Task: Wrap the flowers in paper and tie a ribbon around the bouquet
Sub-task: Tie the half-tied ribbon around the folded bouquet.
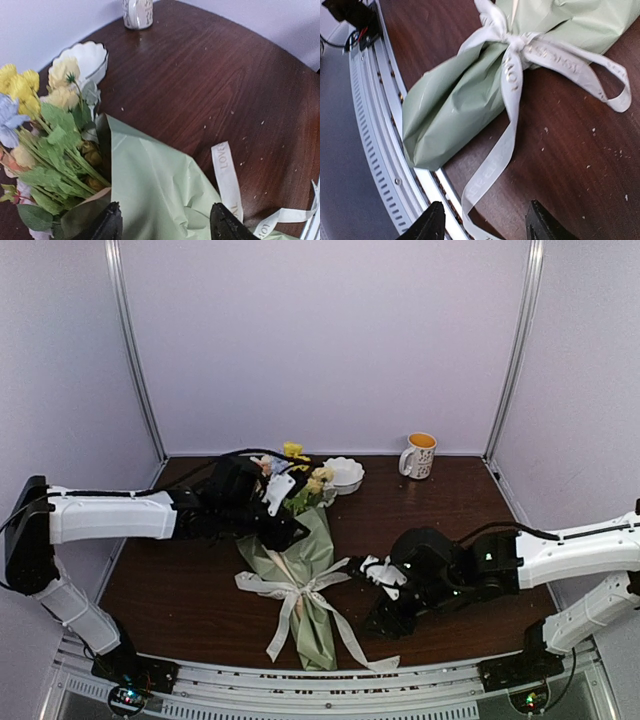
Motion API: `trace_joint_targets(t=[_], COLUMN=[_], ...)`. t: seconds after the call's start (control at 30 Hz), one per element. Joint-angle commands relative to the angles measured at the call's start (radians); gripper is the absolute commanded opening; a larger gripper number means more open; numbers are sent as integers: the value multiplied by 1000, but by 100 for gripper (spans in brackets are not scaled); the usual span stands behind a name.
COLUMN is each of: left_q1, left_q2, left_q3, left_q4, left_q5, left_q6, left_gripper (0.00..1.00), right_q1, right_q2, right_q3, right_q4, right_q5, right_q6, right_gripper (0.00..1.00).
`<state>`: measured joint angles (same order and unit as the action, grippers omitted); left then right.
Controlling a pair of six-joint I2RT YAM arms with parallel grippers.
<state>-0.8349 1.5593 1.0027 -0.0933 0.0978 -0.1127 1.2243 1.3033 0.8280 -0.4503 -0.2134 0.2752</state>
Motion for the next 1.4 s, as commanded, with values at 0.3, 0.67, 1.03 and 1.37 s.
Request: trace_joint_targets(t=[0.3,0.67,1.03,1.37], left_q1=[-194,-274,-274,-273], left_q2=[-389,-211,-102,-106], left_q3=[-179,-412,-493,-501], left_q4=[-328,-82,174,190], left_q5=[-107,-88,37,52], left_q6=[-109,-214,-173,-178], left_gripper=[35,60,70,14], right_q1=[-68,-70,-74,-78], right_q2=[89,128,121,163], right_q3=[77,62,23,38], right_q4=[183,227,265,285], right_q5=[-26,-48,-31,-81], right_q6=[60,114,139,138], right_gripper=[57,57,57,57])
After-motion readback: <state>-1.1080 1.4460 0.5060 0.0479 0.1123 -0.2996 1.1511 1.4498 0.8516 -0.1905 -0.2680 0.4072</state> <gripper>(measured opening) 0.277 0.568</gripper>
